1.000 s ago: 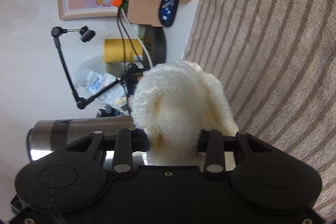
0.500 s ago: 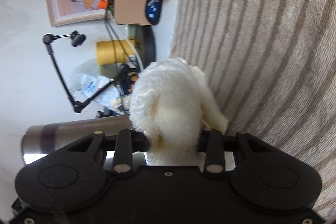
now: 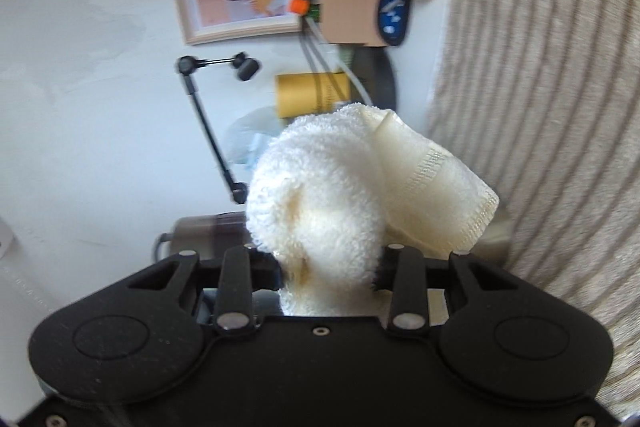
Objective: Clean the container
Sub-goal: 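Rub the towel along the thermos side with the right gripper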
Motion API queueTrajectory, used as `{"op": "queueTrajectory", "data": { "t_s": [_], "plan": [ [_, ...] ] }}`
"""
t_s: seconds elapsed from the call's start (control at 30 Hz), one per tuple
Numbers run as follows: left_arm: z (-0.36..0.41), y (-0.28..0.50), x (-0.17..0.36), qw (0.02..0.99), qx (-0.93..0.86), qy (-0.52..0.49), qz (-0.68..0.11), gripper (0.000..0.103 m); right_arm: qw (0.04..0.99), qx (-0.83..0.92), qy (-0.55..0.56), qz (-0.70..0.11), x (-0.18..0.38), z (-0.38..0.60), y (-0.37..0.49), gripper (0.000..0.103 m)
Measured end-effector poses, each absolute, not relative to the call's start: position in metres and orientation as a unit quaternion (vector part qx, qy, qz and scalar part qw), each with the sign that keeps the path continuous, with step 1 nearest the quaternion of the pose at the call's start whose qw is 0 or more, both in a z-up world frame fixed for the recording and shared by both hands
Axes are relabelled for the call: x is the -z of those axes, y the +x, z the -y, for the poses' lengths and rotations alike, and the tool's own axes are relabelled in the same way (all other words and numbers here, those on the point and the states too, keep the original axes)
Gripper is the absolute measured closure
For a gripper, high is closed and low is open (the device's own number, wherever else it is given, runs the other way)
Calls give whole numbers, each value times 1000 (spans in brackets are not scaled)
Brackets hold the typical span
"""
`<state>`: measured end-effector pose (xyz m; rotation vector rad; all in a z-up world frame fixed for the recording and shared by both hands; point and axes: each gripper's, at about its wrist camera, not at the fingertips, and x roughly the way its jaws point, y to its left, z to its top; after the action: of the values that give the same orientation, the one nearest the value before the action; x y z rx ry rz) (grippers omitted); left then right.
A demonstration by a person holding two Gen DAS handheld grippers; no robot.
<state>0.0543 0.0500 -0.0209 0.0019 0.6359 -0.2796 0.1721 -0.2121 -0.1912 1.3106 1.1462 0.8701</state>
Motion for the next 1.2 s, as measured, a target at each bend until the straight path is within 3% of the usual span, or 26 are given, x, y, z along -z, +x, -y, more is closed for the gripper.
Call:
{"op": "queueTrajectory", "data": {
  "t_s": [0.43, 0.63, 0.97, 1.2],
  "plan": [
    [-49, 54, 21, 939, 142, 8, -313, 20, 546, -430, 558, -454, 145, 212, 178, 69],
    [-58, 58, 23, 906, 264, 141, -298, 21, 551, -439, 547, -452, 141, 215, 180, 69],
    [-50, 55, 14, 933, 147, 2, -330, 19, 551, -426, 559, -450, 148, 213, 178, 69],
    [-24, 50, 16, 950, 38, -31, -310, 19, 545, -423, 562, -456, 155, 210, 180, 69]
  ]
}}
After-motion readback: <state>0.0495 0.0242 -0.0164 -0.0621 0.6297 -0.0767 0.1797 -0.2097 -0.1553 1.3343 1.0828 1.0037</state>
